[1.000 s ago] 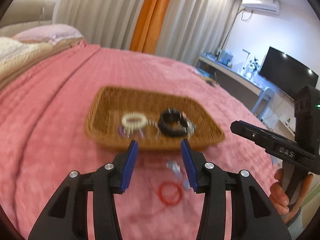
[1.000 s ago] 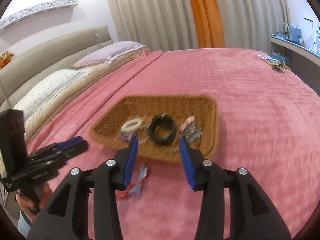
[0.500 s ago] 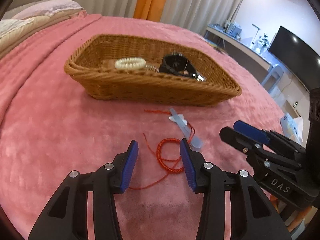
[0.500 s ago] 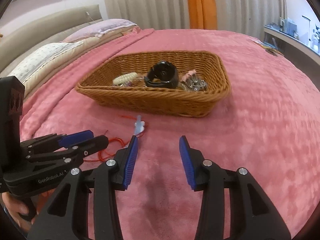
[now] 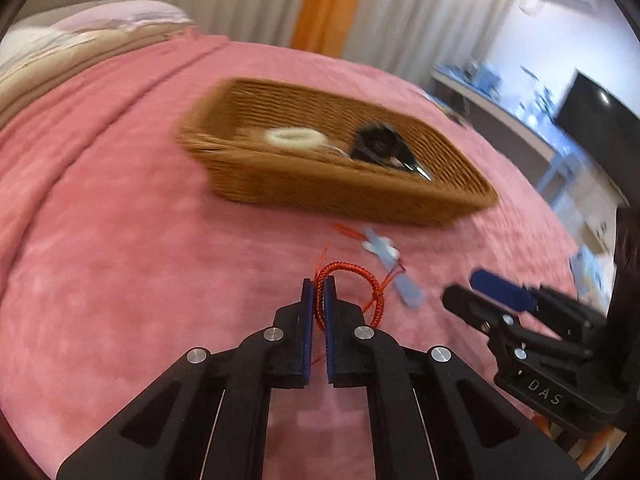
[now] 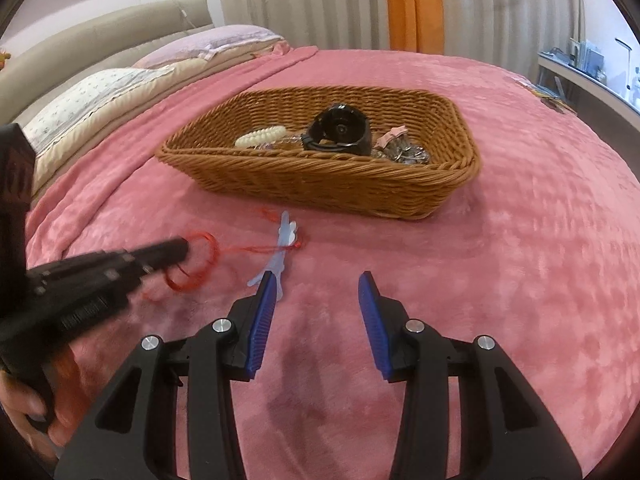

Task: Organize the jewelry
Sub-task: 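Grasp the red cord with the left tool while the right tool grasps the clear clip, then carry the red cord and clear clip into the basket and open both tools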

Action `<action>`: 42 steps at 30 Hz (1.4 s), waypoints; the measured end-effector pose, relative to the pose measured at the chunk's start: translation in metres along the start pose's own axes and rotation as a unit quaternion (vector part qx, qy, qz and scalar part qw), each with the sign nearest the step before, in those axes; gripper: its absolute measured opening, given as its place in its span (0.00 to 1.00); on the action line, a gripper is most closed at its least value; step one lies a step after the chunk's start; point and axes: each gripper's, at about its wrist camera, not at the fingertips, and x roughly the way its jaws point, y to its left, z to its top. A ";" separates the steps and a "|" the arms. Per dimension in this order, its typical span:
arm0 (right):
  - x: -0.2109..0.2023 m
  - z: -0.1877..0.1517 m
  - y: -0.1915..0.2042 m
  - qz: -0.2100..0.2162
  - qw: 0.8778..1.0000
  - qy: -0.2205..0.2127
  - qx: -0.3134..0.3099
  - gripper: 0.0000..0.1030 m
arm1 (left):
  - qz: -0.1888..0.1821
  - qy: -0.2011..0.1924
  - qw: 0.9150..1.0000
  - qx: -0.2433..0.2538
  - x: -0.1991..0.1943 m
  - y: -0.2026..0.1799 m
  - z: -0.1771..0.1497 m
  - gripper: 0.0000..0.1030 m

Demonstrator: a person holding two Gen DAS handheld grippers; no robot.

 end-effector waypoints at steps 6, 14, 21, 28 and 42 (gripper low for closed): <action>0.007 0.005 0.016 0.019 0.999 0.033 -0.011 0.38 | 0.037 -0.018 0.998 -0.042 -0.021 0.040 0.000 0.03; 0.038 0.019 0.042 -0.011 0.998 0.067 -0.016 0.38 | 0.020 0.003 0.998 -0.053 -0.008 0.052 -0.005 0.03; 0.046 0.016 0.048 -0.020 0.997 0.071 -0.031 0.19 | 0.011 0.014 0.999 -0.048 -0.002 0.052 -0.010 0.03; 0.017 0.005 0.047 0.002 0.998 0.047 -0.029 0.19 | 0.002 -0.003 1.000 -0.026 -0.010 0.042 -0.012 0.03; -0.080 0.033 0.024 0.027 0.999 -0.044 -0.014 0.19 | -0.064 -0.095 0.993 -0.001 -0.084 0.011 0.026 0.03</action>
